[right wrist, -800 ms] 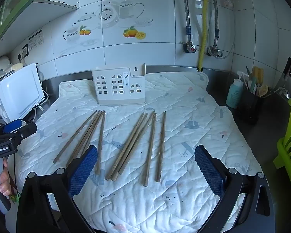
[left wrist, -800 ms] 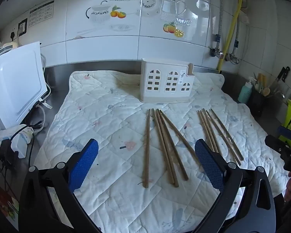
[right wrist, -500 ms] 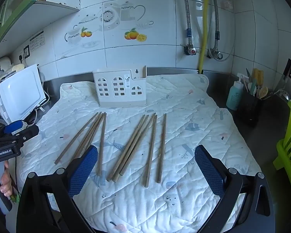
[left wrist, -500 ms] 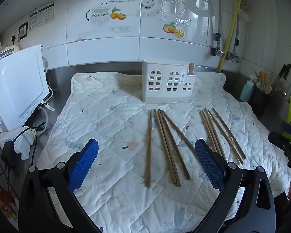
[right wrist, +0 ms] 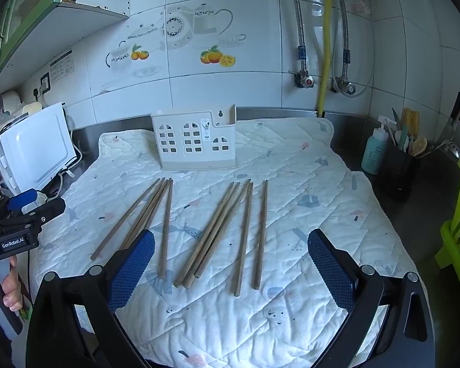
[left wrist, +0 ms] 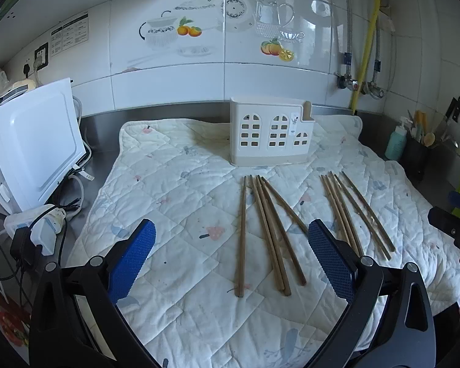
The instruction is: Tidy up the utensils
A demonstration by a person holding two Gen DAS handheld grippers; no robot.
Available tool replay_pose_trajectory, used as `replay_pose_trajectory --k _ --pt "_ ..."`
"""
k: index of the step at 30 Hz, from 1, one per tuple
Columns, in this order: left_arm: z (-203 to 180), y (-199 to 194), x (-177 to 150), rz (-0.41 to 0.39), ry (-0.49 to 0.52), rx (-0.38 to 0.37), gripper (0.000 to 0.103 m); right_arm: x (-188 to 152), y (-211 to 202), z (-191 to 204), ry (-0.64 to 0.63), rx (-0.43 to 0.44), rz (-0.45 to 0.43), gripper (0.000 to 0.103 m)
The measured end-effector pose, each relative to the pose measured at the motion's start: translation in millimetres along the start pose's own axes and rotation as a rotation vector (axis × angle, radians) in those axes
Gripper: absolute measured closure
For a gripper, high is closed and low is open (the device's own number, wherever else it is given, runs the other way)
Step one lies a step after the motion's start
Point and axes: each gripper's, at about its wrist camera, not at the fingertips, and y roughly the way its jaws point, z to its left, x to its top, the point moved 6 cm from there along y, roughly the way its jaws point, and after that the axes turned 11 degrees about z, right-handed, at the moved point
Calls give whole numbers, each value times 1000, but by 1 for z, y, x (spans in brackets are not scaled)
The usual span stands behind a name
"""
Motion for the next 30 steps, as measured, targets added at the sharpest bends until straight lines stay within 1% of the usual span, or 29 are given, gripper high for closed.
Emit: replay_pose_trajectory --k 15,30 --pt "7 -3 4 -22 -28 13 5 0 1 3 -6 10 -4 6" --pt "1 -9 6 -45 -9 5 5 0 3 4 -3 11 2 6"
